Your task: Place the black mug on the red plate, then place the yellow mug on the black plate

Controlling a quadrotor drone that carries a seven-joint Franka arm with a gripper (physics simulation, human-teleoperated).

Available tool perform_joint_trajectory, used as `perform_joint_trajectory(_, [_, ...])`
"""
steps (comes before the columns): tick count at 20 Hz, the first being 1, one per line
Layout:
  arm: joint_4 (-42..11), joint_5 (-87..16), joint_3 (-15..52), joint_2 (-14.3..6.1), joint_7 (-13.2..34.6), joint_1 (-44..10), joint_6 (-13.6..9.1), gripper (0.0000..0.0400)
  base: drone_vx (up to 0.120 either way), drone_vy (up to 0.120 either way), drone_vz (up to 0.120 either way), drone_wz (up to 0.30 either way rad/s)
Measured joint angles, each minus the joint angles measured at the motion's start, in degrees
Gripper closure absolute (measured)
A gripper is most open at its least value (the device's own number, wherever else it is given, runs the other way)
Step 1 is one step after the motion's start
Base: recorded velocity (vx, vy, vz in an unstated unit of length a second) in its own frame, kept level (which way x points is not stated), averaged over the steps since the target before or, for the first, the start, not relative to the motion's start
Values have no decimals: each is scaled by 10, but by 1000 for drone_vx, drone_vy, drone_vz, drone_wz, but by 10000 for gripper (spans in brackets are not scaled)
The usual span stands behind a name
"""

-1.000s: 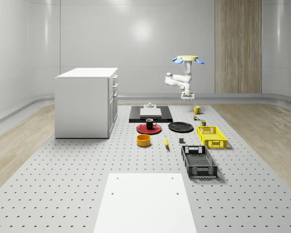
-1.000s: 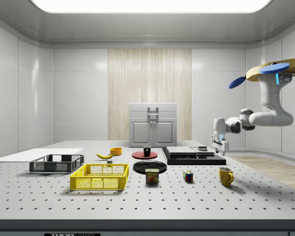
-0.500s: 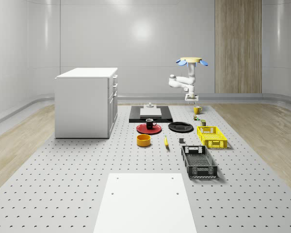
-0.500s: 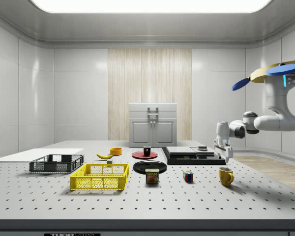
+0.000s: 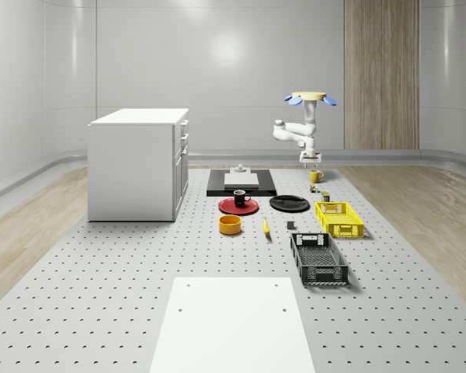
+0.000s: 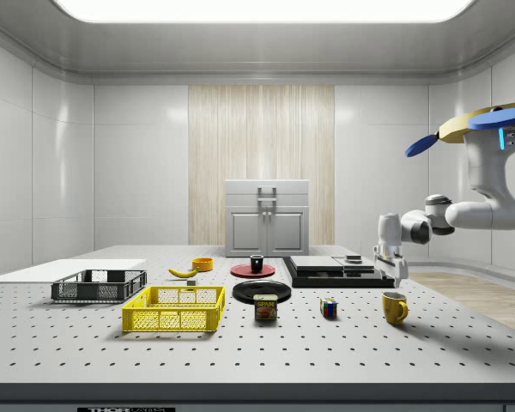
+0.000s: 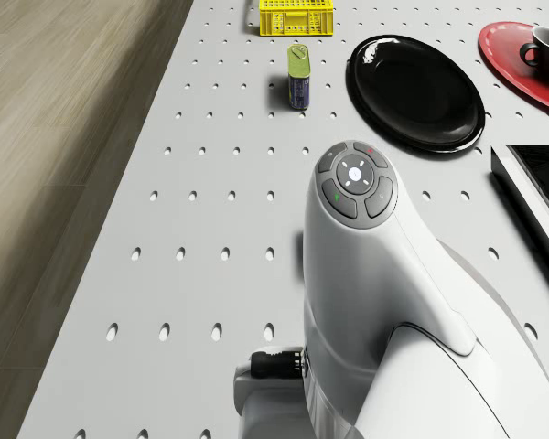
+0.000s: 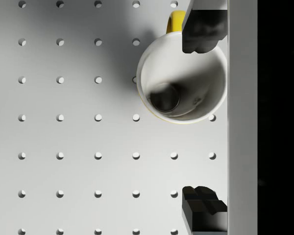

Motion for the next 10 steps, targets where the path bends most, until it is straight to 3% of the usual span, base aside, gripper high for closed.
perform_joint_trajectory(10, [17, -49, -53, 5, 2, -13, 22, 0, 0, 0, 0, 0])
